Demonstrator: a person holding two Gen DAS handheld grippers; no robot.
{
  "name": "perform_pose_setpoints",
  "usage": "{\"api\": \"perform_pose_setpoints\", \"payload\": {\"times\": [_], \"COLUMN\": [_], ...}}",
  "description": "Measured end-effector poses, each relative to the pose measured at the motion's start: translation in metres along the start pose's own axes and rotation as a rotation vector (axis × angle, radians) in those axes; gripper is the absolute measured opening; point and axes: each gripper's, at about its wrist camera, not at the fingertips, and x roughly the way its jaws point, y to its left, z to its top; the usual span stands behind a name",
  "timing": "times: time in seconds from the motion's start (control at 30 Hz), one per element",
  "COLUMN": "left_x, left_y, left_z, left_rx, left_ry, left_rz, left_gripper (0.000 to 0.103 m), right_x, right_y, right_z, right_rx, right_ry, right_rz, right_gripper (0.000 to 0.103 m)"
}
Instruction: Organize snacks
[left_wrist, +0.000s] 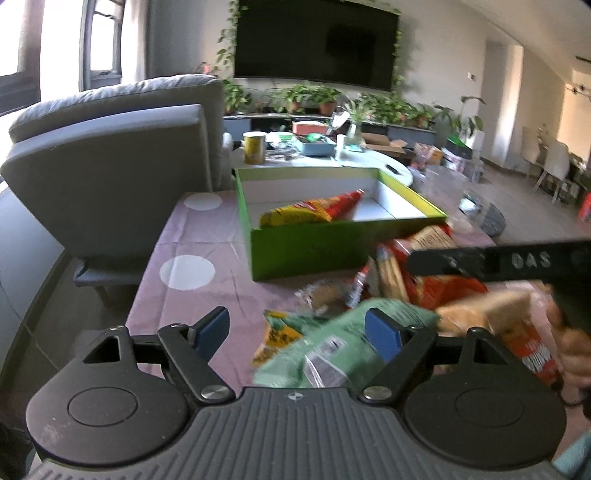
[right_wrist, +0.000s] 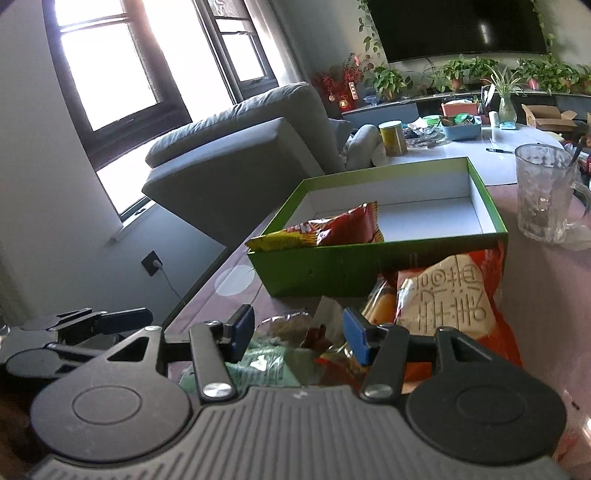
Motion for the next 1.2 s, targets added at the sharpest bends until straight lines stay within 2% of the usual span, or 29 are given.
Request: {"api": "perform_pose_setpoints", "payload": {"times": [0.33,0.47,0.63,0.97,1.07,1.1,1.2], "left_x": [-0.012,-0.007,0.004,0.008,0.009,0.010,0.014], "left_y": [-0.016,-0.018,-0.016,-0.018,-0.018,-0.017,-0.012], "left_z": [-0.028,-0.034,-0.035,-0.038,-0.036,-0.035,-0.028], "left_rx": [0.088,0.110,0.116,0.155,0.153,0.151,0.127], "left_ry": [0.041,0.051,0.072,0.085,0.085,0.086,0.082], "left_rz": [-0.020,0.008,0.022,0.028,0.013,0.010,0.013], "left_gripper": [0.079,0.078,0.067,0.059,0.048,0.042,0.037], "right_x": [-0.014,-0.017,-0.019,-0.015,-0.015,-0.014,-0.014], "right_y": [0.012,0.014,0.014,0.012,0.013,0.013,0.013], "right_z": [-0.010,-0.014,-0.016,-0.020,-0.021,-0.021,-0.021], "right_rx": [-0.037,-0.044,-0.046,-0.042,-0.046,-0.048,-0.049], "right_ry": [-0.020,-0.019,-0.016,-0.004,0.001,0.002,0.003], "right_rz": [-0.023,-0.018,-0.021,-0.022,-0.018,-0.017,-0.019], "right_gripper": [0.053,0.053,0.053,0.054,0.054,0.054,0.055]}}
